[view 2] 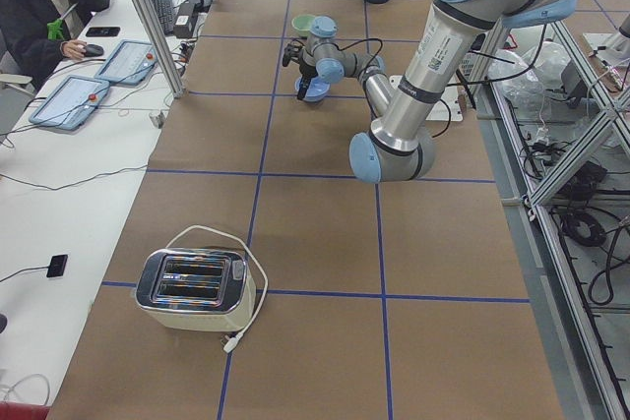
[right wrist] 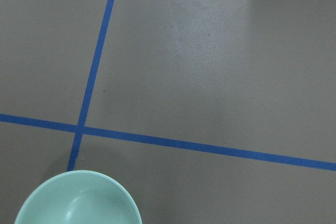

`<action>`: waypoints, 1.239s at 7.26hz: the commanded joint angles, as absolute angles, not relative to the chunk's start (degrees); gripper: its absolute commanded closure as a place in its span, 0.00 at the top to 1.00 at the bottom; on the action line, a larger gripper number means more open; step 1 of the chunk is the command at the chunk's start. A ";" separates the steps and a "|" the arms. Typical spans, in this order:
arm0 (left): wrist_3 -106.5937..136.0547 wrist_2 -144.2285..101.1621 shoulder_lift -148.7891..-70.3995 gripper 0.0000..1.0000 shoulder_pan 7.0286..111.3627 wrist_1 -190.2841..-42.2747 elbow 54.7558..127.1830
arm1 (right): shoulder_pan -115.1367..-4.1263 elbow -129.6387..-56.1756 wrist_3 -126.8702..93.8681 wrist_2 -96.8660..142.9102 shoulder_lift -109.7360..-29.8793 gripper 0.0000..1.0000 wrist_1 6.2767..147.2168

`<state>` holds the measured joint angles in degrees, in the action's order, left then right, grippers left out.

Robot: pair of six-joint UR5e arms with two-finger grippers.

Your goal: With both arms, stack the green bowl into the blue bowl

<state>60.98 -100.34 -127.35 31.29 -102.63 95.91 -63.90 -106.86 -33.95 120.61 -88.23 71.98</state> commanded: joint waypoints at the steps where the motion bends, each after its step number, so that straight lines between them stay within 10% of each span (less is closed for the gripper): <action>1: 46.40 -105.63 -119.49 0.99 39.07 -95.37 106.30 | -63.90 -106.96 -33.49 120.67 -88.68 1.00 71.98; 9: -26.77 -130.25 -97.52 0.99 90.24 -83.39 96.69 | -62.85 -106.08 -32.08 121.55 -89.65 1.00 71.98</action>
